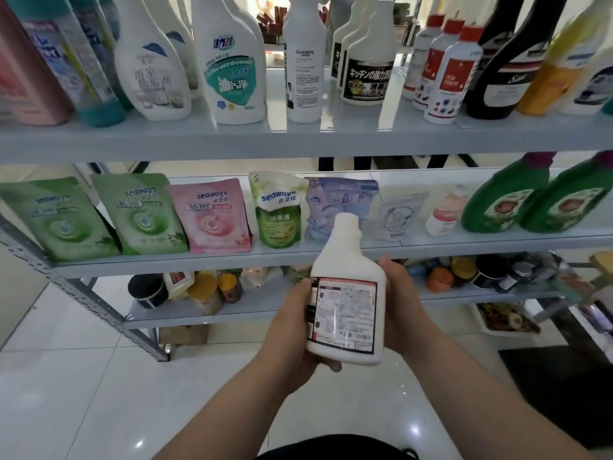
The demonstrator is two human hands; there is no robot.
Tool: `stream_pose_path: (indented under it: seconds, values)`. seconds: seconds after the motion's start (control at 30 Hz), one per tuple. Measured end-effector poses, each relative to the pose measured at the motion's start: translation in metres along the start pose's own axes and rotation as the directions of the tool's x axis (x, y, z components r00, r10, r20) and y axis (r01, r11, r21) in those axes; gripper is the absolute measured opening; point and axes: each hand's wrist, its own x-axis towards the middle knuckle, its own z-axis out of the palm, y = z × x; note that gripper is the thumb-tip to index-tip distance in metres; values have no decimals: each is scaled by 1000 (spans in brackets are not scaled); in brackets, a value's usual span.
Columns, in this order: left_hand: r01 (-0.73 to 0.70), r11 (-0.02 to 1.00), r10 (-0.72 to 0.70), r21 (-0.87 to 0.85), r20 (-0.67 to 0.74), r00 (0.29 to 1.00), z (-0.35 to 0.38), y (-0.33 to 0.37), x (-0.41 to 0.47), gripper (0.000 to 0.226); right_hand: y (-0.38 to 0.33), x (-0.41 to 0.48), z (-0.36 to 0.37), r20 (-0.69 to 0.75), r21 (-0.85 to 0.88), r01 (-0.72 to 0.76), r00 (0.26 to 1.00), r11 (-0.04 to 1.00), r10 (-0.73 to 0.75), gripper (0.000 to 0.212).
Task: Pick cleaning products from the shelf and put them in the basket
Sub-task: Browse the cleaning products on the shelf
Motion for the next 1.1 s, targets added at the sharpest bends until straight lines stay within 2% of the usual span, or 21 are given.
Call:
stream_pose_path:
  seconds: [0.07,0.13,0.2,0.3,0.37,0.47,0.53,0.6,0.67,0.73,0.77,0.87,0.9,1.0,1.03,1.1]
  values:
    - [129,983,-113,-134,120,986,13,-3,2,53,3,-1,-10,80,105,-9,997,994,0,79]
    - [237,948,-204,-210,168,964,26,-7,8,46,-1,-1,-17,29,152,31,999,988,-36,88]
    - [306,923,-266,-233,188,945,40,-10,16,47,-9,0,-27,-127,113,68,990,991,-53,79]
    - [286,956,-276,-65,130,952,55,-15,32,57,-28,3,-47,-259,30,71,964,997,-61,53]
    - [161,984,-167,74,88,982,67,-17,40,59,-46,5,-56,-267,-83,51,961,995,-72,49]
    - [-66,967,74,246,-21,997,80,-20,56,78,-62,14,-73,-270,-301,67,951,951,-152,52]
    - [-194,915,222,352,-40,974,89,-23,64,70,-68,17,-82,-247,-341,77,954,937,-168,43]
    - [-225,907,270,357,-80,960,93,-27,73,59,-75,19,-90,-233,-382,72,957,921,-171,38]
    - [-186,949,230,255,-152,961,96,-28,80,45,-83,20,-98,-223,-420,66,959,905,-173,43]
    - [-47,998,57,49,-232,971,103,-26,84,33,-89,21,-107,-218,-354,52,966,934,-137,55]
    - [33,999,-41,-38,-222,974,108,-25,84,37,-91,20,-110,-204,-327,47,972,944,-119,56]
    - [198,957,-221,-210,-91,971,120,-24,88,59,-93,15,-113,-150,-343,31,985,939,-87,38]
    - [233,934,-249,-270,-24,968,122,-25,89,61,-92,12,-114,-149,-339,32,985,940,-87,38]
    - [293,874,-263,-388,131,956,126,-24,90,61,-94,11,-115,-198,-271,29,977,962,-85,64]
    - [307,858,-266,-412,154,952,126,-23,89,62,-95,11,-114,-221,-243,19,972,970,-75,66]
    - [321,839,-270,-440,176,947,121,-23,88,66,-96,12,-110,-257,-197,-15,966,980,-37,58]
